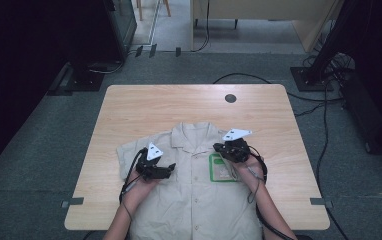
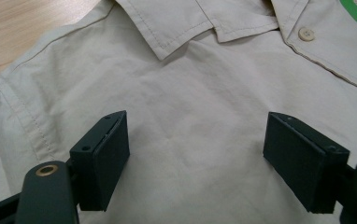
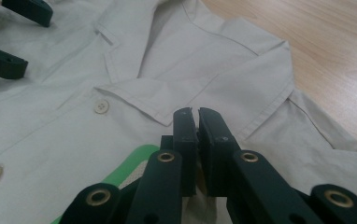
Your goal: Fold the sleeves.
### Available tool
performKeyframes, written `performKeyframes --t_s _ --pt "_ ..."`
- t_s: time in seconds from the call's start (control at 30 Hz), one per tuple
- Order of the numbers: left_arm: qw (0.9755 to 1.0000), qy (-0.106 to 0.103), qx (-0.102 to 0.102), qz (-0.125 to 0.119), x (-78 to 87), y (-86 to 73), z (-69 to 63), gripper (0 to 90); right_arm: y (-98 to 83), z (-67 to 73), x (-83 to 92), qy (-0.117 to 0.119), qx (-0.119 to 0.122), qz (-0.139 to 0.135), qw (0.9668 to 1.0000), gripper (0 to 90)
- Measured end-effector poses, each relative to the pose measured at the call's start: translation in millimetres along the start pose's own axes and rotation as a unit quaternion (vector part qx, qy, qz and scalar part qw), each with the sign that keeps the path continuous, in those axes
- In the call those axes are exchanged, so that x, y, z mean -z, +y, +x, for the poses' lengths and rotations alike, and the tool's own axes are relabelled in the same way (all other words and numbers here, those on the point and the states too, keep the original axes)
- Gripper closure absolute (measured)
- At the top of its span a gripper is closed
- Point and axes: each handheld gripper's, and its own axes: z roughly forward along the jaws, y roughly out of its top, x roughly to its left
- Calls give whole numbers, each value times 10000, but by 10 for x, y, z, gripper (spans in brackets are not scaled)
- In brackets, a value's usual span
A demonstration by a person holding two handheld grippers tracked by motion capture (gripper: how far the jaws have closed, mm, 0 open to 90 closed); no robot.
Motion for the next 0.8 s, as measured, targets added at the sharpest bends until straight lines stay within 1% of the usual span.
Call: performKeyframes --t_s 0.07,0.17,0.23,0.4,0.47,0.6,0.8 --pt "10000 0 0 -5 -1 0 0 226 -9 -7 -8 4 -31 3 10000 847" --pt "10000 2 4 -4 -1 0 -1 226 -13 -6 -14 107 -74 -15 9999 844" --pt "10000 2 4 -4 -1 0 -1 226 -9 6 -25 85 -14 7 10000 858" --pt "10000 1 -1 0 0 0 0 226 -8 28 -58 84 14 44 10000 857" --pt "10000 0 0 0 0 0 0 226 -17 22 -66 81 11 55 10000 841" --pt "10000 1 0 -1 0 0 0 226 -25 -1 -57 136 -72 52 9999 813" --pt "10000 2 -1 -1 0 0 0 226 -15 3 -46 212 -36 48 9998 729"
